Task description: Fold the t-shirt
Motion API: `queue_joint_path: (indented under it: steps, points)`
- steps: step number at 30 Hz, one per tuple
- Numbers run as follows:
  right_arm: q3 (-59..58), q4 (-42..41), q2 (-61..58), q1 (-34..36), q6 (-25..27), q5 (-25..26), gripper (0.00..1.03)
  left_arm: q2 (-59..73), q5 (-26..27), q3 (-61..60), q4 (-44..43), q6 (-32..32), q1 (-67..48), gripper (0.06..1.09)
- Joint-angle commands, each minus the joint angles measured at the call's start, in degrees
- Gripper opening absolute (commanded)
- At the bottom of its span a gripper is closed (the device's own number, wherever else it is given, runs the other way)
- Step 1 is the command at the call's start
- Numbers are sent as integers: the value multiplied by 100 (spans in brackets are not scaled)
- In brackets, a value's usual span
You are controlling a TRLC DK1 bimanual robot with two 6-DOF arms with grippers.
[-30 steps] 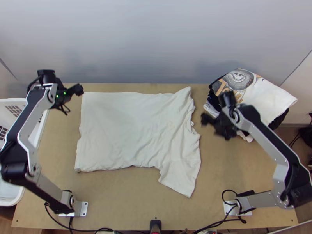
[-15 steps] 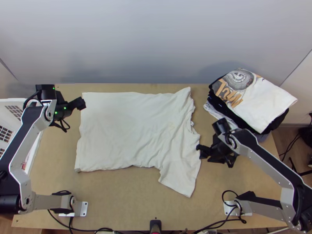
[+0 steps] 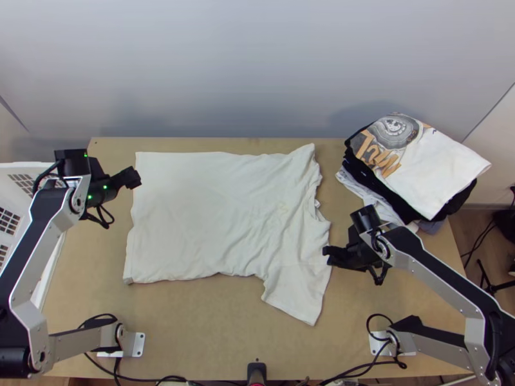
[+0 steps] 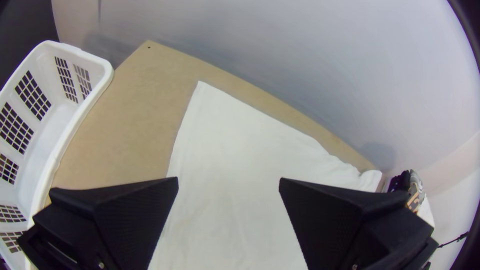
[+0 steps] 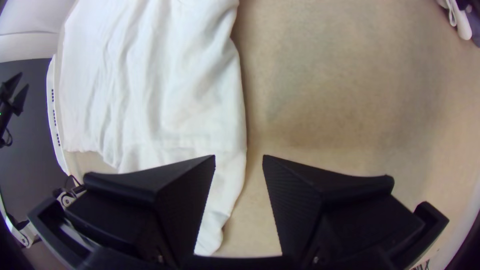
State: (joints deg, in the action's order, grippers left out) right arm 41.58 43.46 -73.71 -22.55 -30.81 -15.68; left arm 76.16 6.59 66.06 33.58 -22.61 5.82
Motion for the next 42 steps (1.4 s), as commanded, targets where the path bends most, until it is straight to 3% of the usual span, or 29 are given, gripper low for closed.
queue_joint_path:
  steps: [1, 4, 13, 16, 31, 32, 34, 36, 38, 42]
  points:
    - [-194, -321, 68, -22, 13, 21, 44, -251, -9, -181, 17, -6, -11, 104]
    - [-238, -461, 76, -22, -22, 57, 20, -330, 0, -199, 52, -6, -11, 104]
    - [-414, -479, 68, -48, -13, 65, 21, -506, -9, -199, 228, 64, -11, 104]
    - [-441, -488, 24, -75, -31, 65, 35, -550, -9, -199, 386, 301, -11, 104]
    - [-511, -936, -152, -294, -145, 83, 34, -594, 44, -445, 1441, 2964, 516, 104]
    - [-528, -1006, -152, -329, -145, 136, 29, -594, 53, -463, 1511, 3087, 604, 104]
    - [-581, -1173, -64, -409, -136, 364, 2, -558, 123, -559, 1704, 3536, 833, 104]
    - [-608, -1235, 6, -514, -127, 487, 3, -497, 194, -691, 1801, 4054, 1167, 104]
    - [-608, -1235, 24, -523, -136, 514, 3, -435, 598, -718, 2073, 4467, 1501, 104]
    - [-616, -1253, 15, -523, -136, 531, 3, -40, 870, -674, 2847, 4740, 1747, 104]
